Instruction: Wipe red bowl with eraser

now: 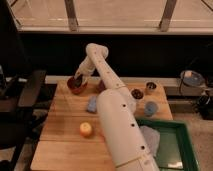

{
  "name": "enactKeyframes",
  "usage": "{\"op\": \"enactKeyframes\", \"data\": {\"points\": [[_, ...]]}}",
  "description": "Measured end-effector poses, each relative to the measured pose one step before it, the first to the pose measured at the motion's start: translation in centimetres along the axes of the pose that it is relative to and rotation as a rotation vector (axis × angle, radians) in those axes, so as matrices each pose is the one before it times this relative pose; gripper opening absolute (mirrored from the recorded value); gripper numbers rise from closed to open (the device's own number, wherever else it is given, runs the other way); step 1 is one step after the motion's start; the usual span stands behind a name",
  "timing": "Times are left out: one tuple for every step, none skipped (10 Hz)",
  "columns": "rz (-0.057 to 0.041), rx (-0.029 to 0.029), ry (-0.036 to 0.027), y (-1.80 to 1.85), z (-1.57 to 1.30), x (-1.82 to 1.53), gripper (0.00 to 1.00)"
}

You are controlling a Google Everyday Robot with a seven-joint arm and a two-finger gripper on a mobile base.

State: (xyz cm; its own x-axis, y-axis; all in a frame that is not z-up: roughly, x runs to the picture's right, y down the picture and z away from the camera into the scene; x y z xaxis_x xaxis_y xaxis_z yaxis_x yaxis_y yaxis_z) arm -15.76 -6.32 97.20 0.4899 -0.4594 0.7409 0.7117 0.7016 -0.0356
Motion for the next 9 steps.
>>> {"op": "enactKeyframes", "data": {"points": [[-0.00359,-0.00288,0.01141,-0.400,-0.038,0.302,0.00],[-0.00258,-0.00642,0.00327,-0.091,0.015,0.052,0.00],[-0.00923,0.00806,-0.00131,-0.171,-0.178,0.069,0.00],[-0.01437,0.01126,-0.00860,-0.380,0.093,-0.214,0.00],[-0.01302,0.00946,-0.01081,-0.584,0.307,-0.498,0.00],[-0.02287,0.01530,-0.02505,-1.008,0.798,-1.117,0.00],[-0.00912,0.01097,-0.01631,-0.357,0.372,-0.545,0.00],[-0.00633,0.00792,-0.01582,-0.226,0.373,-0.601,0.00],[-0.00641,0.00813,-0.02262,-0.008,0.450,-1.101,0.00]]}}
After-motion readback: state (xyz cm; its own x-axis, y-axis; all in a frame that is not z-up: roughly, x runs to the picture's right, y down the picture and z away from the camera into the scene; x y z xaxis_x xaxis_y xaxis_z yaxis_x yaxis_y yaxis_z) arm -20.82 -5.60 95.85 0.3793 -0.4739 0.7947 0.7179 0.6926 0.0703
